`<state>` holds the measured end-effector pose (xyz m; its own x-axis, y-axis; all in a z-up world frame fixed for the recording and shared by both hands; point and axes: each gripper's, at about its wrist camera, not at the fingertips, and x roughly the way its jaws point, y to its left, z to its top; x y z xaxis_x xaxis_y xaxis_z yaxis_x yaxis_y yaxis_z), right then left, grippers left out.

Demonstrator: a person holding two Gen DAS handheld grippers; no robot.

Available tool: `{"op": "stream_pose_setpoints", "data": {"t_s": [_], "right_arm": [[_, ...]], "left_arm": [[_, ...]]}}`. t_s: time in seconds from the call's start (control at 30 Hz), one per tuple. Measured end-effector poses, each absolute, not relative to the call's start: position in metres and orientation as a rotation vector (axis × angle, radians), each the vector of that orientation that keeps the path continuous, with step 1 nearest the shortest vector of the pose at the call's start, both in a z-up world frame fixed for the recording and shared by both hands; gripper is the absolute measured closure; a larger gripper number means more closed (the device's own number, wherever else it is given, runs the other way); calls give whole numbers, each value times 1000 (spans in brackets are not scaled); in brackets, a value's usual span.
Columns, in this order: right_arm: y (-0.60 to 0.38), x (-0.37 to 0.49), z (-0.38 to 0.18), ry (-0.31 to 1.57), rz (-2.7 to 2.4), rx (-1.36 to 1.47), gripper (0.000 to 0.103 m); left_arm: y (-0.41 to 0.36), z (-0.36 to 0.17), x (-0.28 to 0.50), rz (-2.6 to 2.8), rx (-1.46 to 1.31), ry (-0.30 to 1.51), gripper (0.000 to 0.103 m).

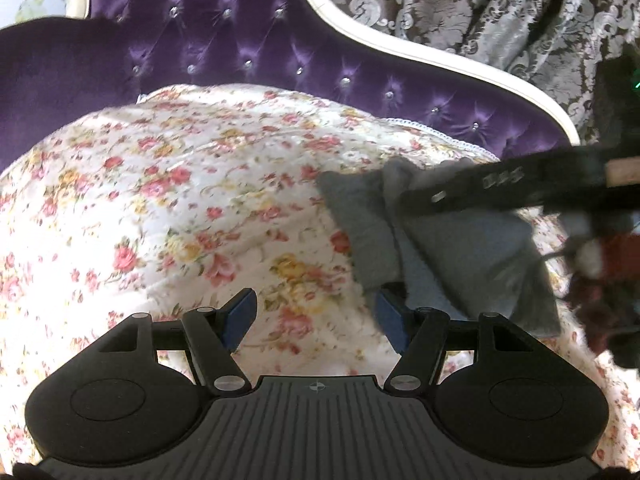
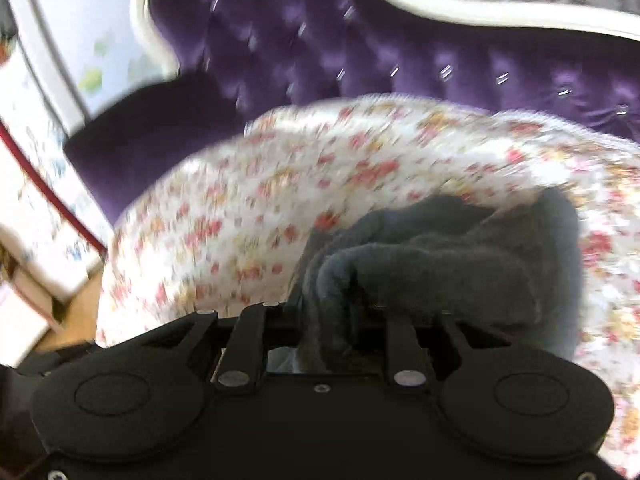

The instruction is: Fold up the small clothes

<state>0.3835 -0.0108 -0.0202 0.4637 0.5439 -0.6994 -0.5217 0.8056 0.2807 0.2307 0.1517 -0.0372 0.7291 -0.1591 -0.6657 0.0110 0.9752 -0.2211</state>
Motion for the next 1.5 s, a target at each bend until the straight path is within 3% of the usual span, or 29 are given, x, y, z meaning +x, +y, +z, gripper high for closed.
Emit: {"op": "stream_pose_setpoints", "data": {"t_s": [0.13,0.43,0.67,0.97,1.17,1.5], "right_arm": [[2,376,-30,854,746,73,41],[-53,346,12,640,795,188,41],[-94,333,-6,613,658,143,39],[-93,281,-29,559,628,-66,39],[-84,238,-48,515,523,-351,33],[-69,249,-65,516,437,-536,37]], "left_arm": [[159,-40,230,-90,-216,759,39],[158,-14,238,-121,-210,707,39],[138,18,272,-132,-155,634,39],[111,-5,276,-222,-177,729,39],[110,-24,277,-254,-245,809,39],[104,-18,279,-278,-310,808,39]]}}
